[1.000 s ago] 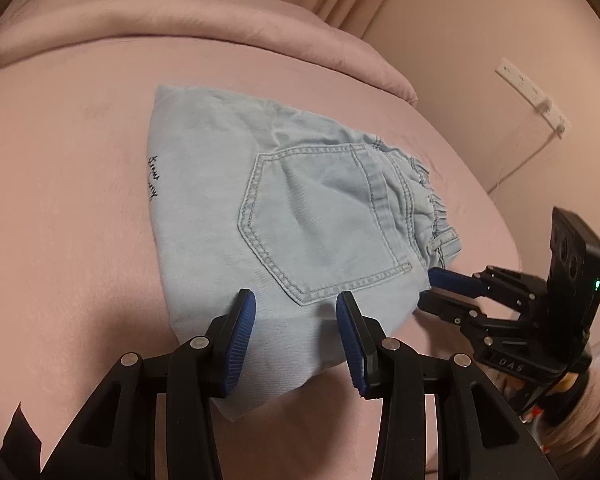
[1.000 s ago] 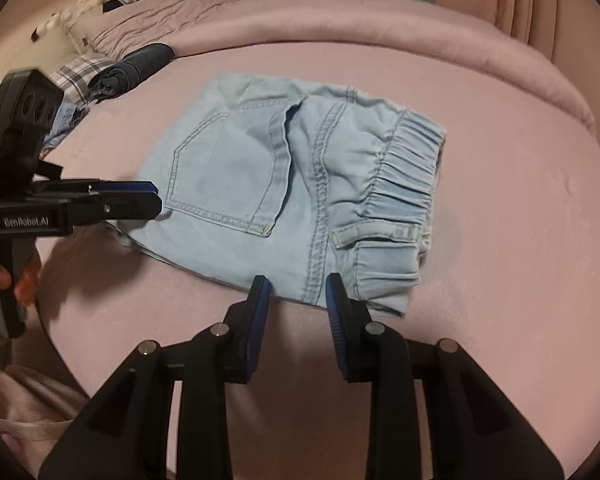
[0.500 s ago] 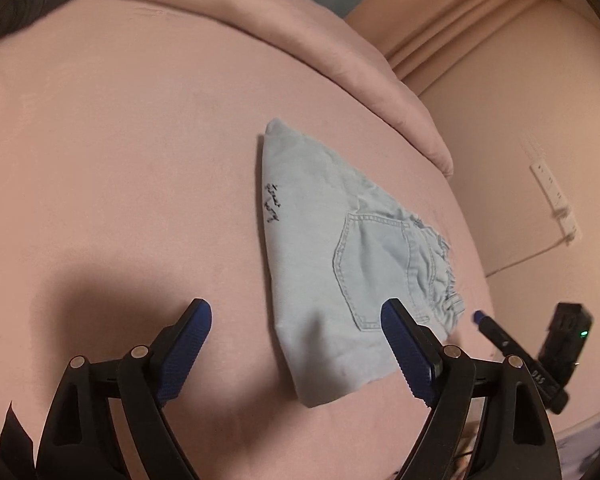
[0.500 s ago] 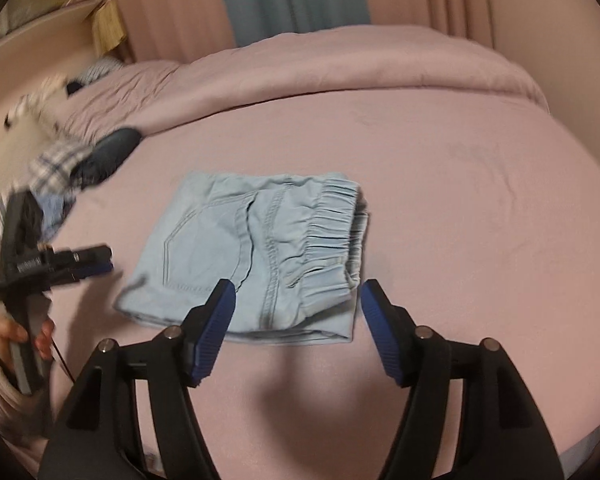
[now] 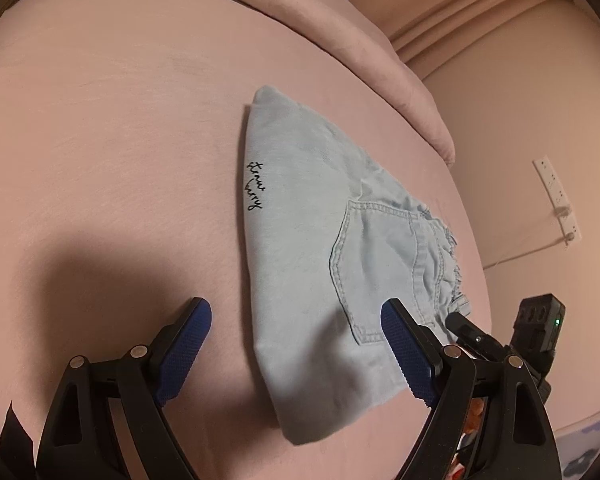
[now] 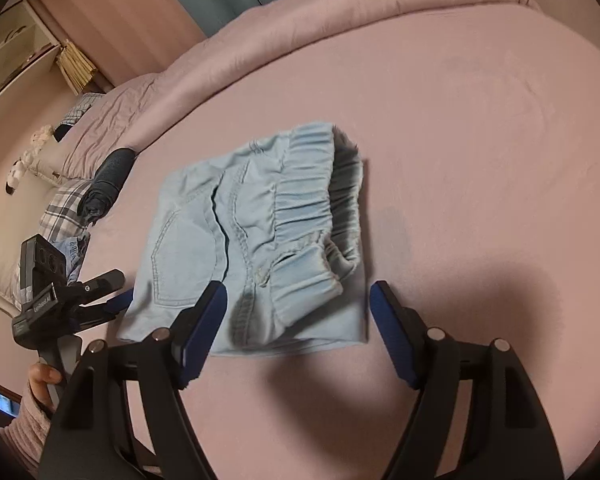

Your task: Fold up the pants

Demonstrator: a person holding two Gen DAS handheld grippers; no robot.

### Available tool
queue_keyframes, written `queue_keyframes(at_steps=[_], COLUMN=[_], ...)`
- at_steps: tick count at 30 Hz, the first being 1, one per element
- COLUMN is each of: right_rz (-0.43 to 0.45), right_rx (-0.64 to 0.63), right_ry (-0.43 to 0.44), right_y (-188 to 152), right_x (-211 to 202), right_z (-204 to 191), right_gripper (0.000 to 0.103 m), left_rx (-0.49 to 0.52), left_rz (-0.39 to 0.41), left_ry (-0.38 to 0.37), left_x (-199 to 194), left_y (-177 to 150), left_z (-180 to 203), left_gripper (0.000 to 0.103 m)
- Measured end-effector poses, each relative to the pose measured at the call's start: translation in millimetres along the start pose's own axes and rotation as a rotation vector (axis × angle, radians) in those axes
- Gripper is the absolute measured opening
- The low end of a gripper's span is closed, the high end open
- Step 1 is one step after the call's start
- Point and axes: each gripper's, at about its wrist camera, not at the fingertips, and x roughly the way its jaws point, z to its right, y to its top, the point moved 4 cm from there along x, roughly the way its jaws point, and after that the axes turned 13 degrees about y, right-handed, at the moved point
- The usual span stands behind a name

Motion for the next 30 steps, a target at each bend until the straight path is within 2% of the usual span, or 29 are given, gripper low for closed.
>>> queue_keyframes(at_steps=[6,13,30], right_rz=[-0.018,-0.03,-0.029], right_rx=[0.009,-0.006,-0.065], right_ry=[0.006,-0.015,-0.062], right_y=[2,10,11], right_x=[19,33,42], right_z=[-3,-4,-9], right_gripper=[0.08,0.08,0.084], left_rx=[0.024,0.048,0.115], left_rz=[0.001,0.003,0.014], left_ry=[0.005,0.023,0.09], left_x=[6,10,14], left_y=[3,6,1], left_z=[4,8,19], left_gripper=[0.086,0.086,0.087])
